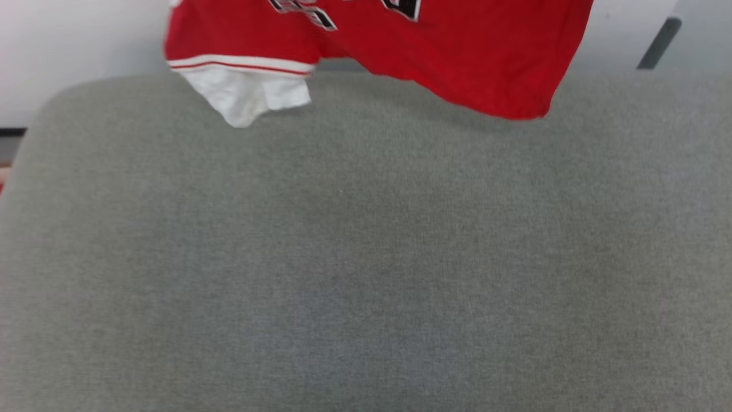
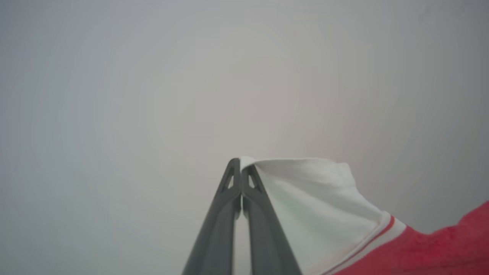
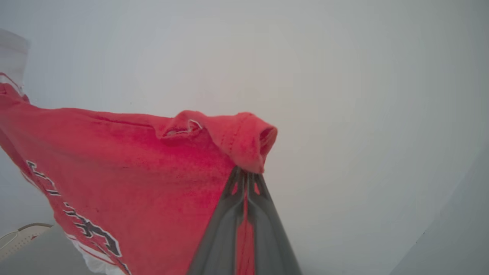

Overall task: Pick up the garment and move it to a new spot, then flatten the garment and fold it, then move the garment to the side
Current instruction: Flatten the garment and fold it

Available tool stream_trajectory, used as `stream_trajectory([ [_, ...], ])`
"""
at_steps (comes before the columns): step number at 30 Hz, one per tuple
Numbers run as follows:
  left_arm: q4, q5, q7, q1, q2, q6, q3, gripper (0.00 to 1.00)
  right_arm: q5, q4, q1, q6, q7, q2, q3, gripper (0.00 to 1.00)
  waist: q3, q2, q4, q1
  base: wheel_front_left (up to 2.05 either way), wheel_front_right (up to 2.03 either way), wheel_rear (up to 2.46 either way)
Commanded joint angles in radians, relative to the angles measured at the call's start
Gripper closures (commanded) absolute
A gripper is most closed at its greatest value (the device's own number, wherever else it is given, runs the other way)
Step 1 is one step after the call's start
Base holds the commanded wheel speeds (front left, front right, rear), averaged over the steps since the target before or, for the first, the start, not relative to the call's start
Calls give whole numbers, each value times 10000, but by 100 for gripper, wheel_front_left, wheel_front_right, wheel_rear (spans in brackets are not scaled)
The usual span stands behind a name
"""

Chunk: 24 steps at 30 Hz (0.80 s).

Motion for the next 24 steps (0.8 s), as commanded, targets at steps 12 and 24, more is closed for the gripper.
stream_trajectory([
  [12, 1127, 837, -2674, -2924, -437, 257, -48, 100, -1928, 1662, -2681, -11, -3747, 726, -309, 100, 3874, 0, -1124, 0, 0, 0, 0],
  [24, 335, 1183, -4078, -5414, -480, 107, 767, 100, -4145, 2656, -4331, -11, -6204, 841, -1666, 100, 6762, 0, -1146, 0, 0, 0, 0],
])
